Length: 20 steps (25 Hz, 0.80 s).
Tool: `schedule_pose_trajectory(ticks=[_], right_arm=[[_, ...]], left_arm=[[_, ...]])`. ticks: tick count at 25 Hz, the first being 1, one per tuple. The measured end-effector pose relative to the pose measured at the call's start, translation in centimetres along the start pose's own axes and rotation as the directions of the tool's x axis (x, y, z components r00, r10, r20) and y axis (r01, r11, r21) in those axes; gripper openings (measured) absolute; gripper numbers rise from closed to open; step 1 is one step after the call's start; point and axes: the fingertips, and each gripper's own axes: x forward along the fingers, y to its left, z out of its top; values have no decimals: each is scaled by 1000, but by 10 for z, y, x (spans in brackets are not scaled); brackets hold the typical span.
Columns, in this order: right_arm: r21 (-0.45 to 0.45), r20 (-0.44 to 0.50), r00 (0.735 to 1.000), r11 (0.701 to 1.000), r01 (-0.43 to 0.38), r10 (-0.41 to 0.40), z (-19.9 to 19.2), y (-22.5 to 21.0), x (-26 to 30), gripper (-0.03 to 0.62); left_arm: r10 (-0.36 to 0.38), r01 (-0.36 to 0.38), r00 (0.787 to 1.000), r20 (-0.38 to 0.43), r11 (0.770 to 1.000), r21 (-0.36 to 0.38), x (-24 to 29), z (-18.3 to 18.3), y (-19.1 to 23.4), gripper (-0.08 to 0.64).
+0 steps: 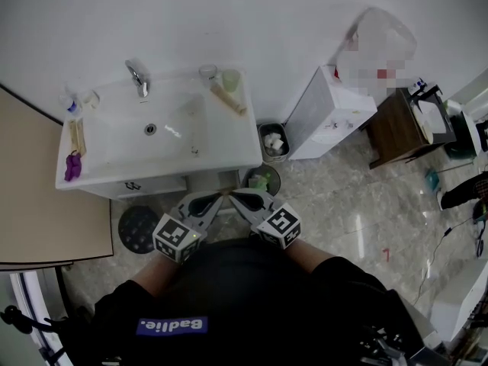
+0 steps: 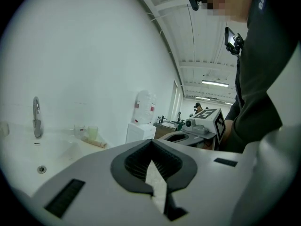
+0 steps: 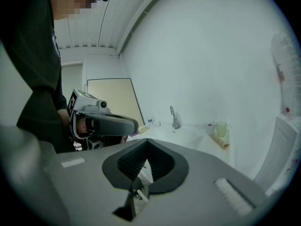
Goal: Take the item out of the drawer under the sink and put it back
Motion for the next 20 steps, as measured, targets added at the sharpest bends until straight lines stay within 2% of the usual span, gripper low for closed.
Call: schedule_pose_trajectory(ticks=[4,10,20], right_arm=[[5,17,1000,1000,-22,21,4,5,0,-2],[-3,-7,999,999,-51,51,-2,14,4,0],[-11,-19,998,998,-56,56,-2,12,11,-1]], left_arm=[[11,-11,1000,-6,1000,-16,-1,-9,-2,6],[29,-30,999,-25,999,-24,-9,-20,0,6],[49,-50,998,-32,999,-18,-11,-23,6,6]])
